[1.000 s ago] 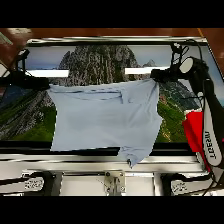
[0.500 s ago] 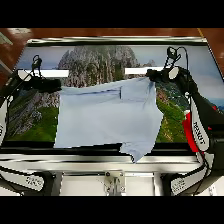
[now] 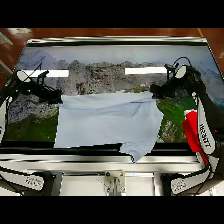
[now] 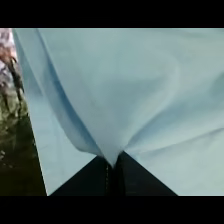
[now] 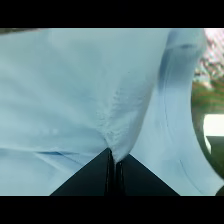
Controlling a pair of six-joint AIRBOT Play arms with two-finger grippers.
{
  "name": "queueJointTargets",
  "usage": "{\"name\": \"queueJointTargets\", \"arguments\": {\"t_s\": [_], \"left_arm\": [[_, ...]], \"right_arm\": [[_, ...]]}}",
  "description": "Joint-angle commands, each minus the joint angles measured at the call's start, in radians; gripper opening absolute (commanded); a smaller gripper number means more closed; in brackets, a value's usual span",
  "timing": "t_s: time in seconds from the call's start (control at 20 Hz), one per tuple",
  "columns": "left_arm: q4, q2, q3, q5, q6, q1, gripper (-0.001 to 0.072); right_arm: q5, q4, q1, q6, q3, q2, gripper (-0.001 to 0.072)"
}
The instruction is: Fold the shirts.
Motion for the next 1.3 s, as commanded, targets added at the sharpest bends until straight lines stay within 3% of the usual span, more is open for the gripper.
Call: {"name": "queueJointTargets", "arguments": {"t_s": [0.0, 0.2, 0.25, 0.3, 0.35, 0.4, 0.45, 0.6, 0.65, 0.7, 0.95, 1.05, 1.25], "left_arm": [[0.016, -0.01, -0.06, -0.085, -0.011, -0.009, 0.0038], [0.077, -0.012, -0.103, -0.091, -0.079, -0.001, 0.0038], [0.077, -0.01, -0.099, -0.091, -0.079, 0.003, 0.0039], [0.074, -0.007, -0.09, -0.098, -0.079, 0.009, 0.0062], [0.071, -0.004, -0.074, -0.117, -0.079, 0.017, 0.0282], [0.071, 0.0, -0.048, -0.151, -0.079, 0.028, 0.0608], [0.071, 0.007, -0.021, -0.186, -0.076, 0.043, 0.0695], [0.069, 0.082, -0.012, -0.254, -0.029, 0.124, 0.0695], [0.065, 0.122, -0.048, -0.262, -0.017, 0.153, 0.0695], [0.063, 0.175, -0.121, -0.269, -0.014, 0.184, 0.0695], [-0.017, 0.454, -0.685, -0.121, 0.094, 0.359, 0.0697], [-0.083, 0.504, -0.814, -0.093, 0.16, 0.428, 0.0697], [-0.128, 0.505, -0.917, 0.013, 0.177, 0.451, 0.0696]], "right_arm": [[0.119, -0.015, 0.008, 0.009, -0.059, -0.011, 0.0063], [0.104, -0.007, 0.008, 0.05, -0.093, -0.016, 0.0064], [0.103, -0.005, 0.008, 0.05, -0.093, -0.015, 0.0105], [0.109, -0.004, 0.008, 0.047, -0.093, -0.013, 0.0385], [0.134, -0.004, 0.007, 0.026, -0.093, -0.008, 0.0696], [0.166, -0.012, 0.007, -0.016, -0.093, 0.005, 0.069], [0.209, -0.043, 0.007, -0.064, -0.092, 0.026, 0.069], [0.43, -0.336, 0.0, -0.116, -0.093, 0.135, 0.0688], [0.455, -0.386, -0.022, -0.122, -0.1, 0.179, 0.0657], [0.444, -0.358, -0.067, -0.124, -0.121, 0.235, 0.053], [0.325, 0.097, -0.344, -0.185, -0.4, 0.453, 0.0528], [0.308, 0.145, -0.378, -0.207, -0.488, 0.496, 0.0528], [0.259, 0.154, -0.378, -0.211, -0.564, 0.512, 0.0527]]}}
